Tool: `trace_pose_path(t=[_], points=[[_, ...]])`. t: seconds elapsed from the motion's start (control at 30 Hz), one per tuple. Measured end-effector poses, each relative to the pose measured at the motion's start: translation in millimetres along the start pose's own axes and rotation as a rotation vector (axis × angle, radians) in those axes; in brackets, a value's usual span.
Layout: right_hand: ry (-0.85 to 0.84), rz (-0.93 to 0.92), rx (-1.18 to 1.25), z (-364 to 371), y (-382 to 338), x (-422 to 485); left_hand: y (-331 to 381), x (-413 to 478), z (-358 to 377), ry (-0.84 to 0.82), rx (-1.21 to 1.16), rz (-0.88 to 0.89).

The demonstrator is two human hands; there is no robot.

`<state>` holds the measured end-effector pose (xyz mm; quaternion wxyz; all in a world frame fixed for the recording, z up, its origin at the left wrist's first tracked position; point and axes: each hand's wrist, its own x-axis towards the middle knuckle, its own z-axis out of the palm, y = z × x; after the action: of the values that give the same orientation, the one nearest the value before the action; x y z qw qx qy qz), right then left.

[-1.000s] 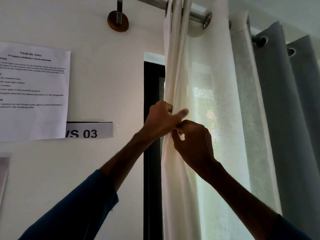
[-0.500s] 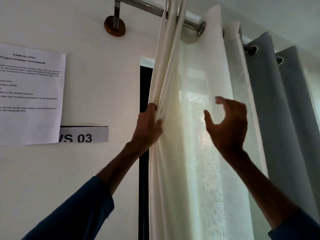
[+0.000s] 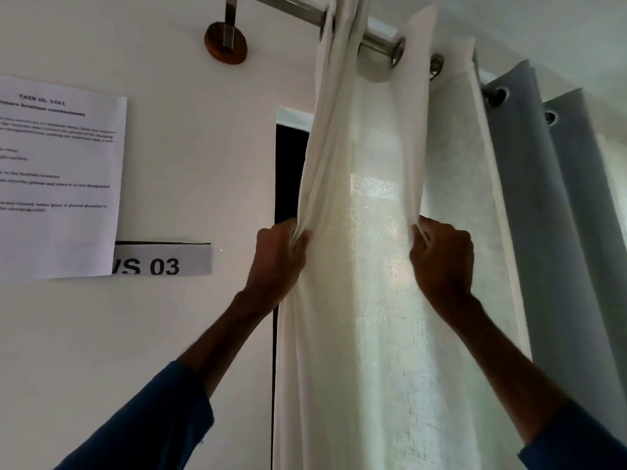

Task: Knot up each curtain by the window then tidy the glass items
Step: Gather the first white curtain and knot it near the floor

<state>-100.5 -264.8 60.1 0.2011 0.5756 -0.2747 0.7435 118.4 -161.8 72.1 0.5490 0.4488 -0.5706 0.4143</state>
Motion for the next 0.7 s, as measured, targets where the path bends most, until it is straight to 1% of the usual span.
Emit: trace_pose_path(t=[0.13,0.27,0.4,0.47,0.57,0.63,0.7], points=[[-0.047,-0.112,-0.009,11,-56,-7,2,0,-4,-0.014,-0.014,0.003],[-0.069,-0.232,0.12,14,-120,-3,6,2,-11,-0.028,-0.017,-0.008],[-0.035,-0.352,0.187,14,-164,0,1,10,-19,-0.044,0.012,-0.057],[-0.022,-0.385,0.21,16,-160,0,-2,11,-21,-0.032,0.001,-0.059],[-0.082,-0.387,0.158,19,-126,-7,0,7,-26,-0.036,0.005,-0.013],[-0.127,-0.335,0.115,20,-98,-18,3,5,-25,-0.031,0.008,-0.02],[-0.152,-0.241,0.116,21,-74,-26,9,5,-22,-0.027,-0.002,-0.028]])
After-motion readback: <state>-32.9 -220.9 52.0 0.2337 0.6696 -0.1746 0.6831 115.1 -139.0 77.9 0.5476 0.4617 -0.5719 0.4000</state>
